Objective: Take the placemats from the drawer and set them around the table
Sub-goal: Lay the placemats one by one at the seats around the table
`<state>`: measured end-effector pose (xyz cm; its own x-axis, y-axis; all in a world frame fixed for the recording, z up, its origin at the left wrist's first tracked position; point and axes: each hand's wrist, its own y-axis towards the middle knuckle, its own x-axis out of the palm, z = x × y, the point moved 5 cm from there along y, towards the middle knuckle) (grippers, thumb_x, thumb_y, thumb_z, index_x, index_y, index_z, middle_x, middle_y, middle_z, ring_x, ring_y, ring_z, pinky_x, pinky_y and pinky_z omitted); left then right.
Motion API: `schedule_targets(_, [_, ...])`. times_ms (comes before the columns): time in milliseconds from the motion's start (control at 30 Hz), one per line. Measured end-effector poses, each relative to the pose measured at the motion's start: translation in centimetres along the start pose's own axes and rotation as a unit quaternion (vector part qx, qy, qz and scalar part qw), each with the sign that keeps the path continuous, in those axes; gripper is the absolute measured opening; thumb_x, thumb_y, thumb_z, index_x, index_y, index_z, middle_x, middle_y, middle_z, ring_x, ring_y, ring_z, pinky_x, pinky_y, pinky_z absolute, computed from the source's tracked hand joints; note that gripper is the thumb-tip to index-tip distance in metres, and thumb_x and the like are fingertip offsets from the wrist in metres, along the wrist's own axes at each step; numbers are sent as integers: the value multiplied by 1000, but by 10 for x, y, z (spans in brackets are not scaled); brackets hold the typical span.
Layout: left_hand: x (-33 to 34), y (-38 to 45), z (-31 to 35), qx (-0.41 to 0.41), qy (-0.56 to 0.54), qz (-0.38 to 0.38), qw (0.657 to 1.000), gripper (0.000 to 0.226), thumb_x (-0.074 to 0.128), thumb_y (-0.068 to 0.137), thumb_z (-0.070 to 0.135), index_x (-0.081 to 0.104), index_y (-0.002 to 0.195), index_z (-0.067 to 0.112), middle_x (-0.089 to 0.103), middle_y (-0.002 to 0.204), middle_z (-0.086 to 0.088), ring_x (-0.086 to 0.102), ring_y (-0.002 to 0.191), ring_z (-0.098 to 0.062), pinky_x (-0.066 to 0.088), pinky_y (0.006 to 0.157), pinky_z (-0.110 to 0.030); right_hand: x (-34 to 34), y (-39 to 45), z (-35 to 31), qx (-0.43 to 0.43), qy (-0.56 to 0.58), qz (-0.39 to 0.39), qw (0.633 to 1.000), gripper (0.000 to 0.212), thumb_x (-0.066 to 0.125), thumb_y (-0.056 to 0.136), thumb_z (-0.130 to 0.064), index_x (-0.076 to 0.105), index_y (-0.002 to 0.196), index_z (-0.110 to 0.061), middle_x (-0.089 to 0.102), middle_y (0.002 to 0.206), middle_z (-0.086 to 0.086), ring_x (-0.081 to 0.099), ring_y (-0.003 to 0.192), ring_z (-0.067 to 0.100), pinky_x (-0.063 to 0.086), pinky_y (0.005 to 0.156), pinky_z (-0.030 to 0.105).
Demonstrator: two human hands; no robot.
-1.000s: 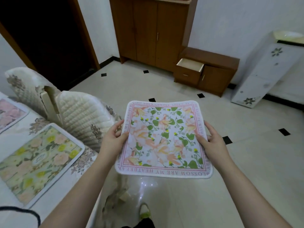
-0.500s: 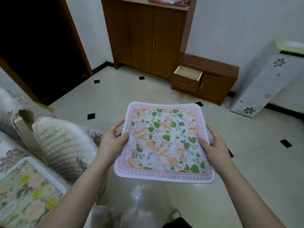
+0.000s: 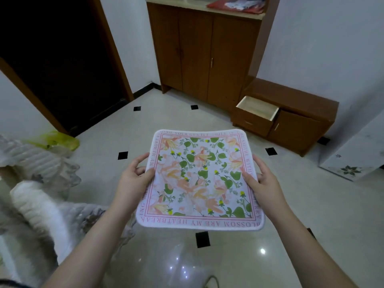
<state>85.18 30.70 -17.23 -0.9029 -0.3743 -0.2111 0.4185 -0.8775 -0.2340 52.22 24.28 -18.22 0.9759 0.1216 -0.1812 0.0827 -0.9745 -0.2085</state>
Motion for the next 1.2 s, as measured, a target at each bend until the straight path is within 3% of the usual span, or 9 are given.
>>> schedule_targets(200, [-2, 42, 16, -12, -39, 62, 997, 39, 57, 96, 9, 57, 128, 32, 78, 90, -4, 75, 68, -22, 57, 49, -28, 19, 73, -21, -7, 9, -44, 999, 58, 62, 96, -22, 38, 145, -41, 77, 94, 2, 75, 80, 24, 61, 73, 49])
schedule_targets(367, [-23, 89, 17, -20, -46, 102, 994, 41, 60, 95, 11, 57, 130, 33, 78, 91, -4, 75, 70, -21, 57, 51, -28, 57, 134, -41, -17, 2, -86, 996, 52, 62, 96, -22, 41, 135, -49, 77, 95, 1, 76, 79, 24, 61, 70, 48])
schedule_targets(500, [-49, 136, 12, -12, -51, 137, 989, 42, 63, 91, 13, 59, 126, 35, 78, 84, -4, 75, 69, -20, 58, 64, -35, 100, 187, -60, -36, -40, -118, 992, 50, 60, 97, -23, 40, 129, -55, 77, 93, -2, 76, 78, 20, 62, 69, 45])
schedule_targets(633, [-80, 186, 16, -16, -64, 156, 986, 41, 60, 94, 9, 59, 125, 37, 78, 88, -2, 76, 74, -24, 61, 70, -40, 151, 239, -78, -40, -51, -144, 987, 51, 60, 97, -22, 40, 137, -47, 77, 92, -1, 76, 77, 21, 62, 67, 44])
schedule_targets(800, [-115, 238, 27, -21, -89, 171, 981, 43, 60, 96, 8, 57, 131, 31, 78, 85, -3, 75, 69, -22, 59, 53, -31, 205, 296, -102, -46, -64, -173, 982, 54, 60, 97, -23, 37, 140, -46, 77, 93, 0, 76, 77, 23, 62, 69, 45])
schedule_targets(900, [-130, 266, 30, -28, -74, 185, 980, 42, 60, 96, 8, 56, 130, 32, 77, 79, 2, 73, 61, -14, 53, 45, -23, 231, 326, -113, -43, -66, -182, 980, 52, 60, 97, -23, 39, 139, -44, 77, 91, 1, 75, 75, 23, 62, 61, 37])
schedule_targets(1067, [-154, 309, 26, -45, -91, 212, 972, 45, 59, 96, 10, 55, 136, 31, 78, 83, -3, 75, 70, -24, 59, 58, -34, 277, 379, -128, -53, -88, -203, 974, 54, 61, 96, -23, 39, 142, -42, 77, 91, 1, 76, 75, 22, 61, 67, 42])
schedule_targets(1200, [-175, 350, 26, -57, -88, 252, 962, 46, 59, 96, 11, 55, 136, 33, 78, 83, -2, 75, 69, -20, 57, 56, -30, 322, 429, -138, -51, -74, -237, 967, 53, 60, 97, -21, 39, 139, -45, 77, 91, 2, 75, 74, 23, 61, 60, 37])
